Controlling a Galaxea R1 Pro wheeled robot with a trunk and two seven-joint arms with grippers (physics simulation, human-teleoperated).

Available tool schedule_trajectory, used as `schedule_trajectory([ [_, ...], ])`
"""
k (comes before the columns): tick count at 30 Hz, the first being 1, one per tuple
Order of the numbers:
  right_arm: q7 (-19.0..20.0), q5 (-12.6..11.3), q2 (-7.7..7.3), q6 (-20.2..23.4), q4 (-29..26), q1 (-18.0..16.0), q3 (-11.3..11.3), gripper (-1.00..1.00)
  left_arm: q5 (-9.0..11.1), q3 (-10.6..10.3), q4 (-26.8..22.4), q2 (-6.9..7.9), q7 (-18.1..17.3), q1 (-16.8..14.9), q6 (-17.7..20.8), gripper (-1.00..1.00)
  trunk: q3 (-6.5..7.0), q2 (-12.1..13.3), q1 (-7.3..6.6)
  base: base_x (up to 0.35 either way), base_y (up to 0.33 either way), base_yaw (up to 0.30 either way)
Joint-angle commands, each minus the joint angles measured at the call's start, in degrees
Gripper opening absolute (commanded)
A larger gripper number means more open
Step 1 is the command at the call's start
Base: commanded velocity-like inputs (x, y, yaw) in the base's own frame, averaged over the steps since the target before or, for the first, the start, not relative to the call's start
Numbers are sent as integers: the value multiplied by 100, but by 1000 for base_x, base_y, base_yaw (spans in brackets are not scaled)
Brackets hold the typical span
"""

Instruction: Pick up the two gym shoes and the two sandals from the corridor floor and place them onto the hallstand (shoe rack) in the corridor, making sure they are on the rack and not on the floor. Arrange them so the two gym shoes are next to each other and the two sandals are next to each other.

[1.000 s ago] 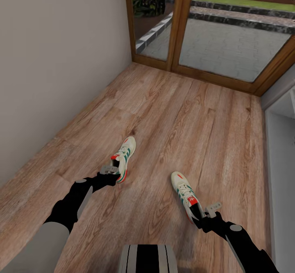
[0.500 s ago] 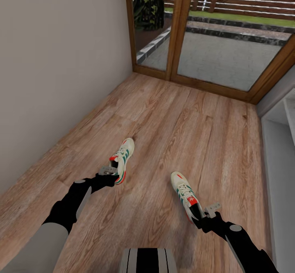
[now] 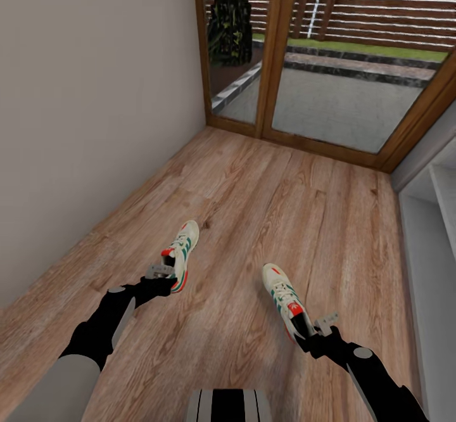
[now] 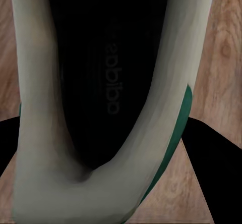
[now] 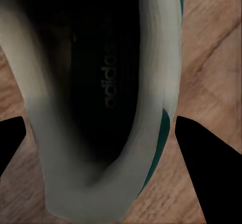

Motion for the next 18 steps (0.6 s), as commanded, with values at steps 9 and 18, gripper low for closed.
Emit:
schedule_trajectory([
  [9,45,36,-11,-143,-14,0,-42,-100,26,36,0,8,508,540,-297,-100,207,11,-24,0,0,0],
  [18,41,34,15,-149,-13,0,-39,-100,52,168,23,-1,978,1061,-830,-100,483,23,-47,0,0,0],
])
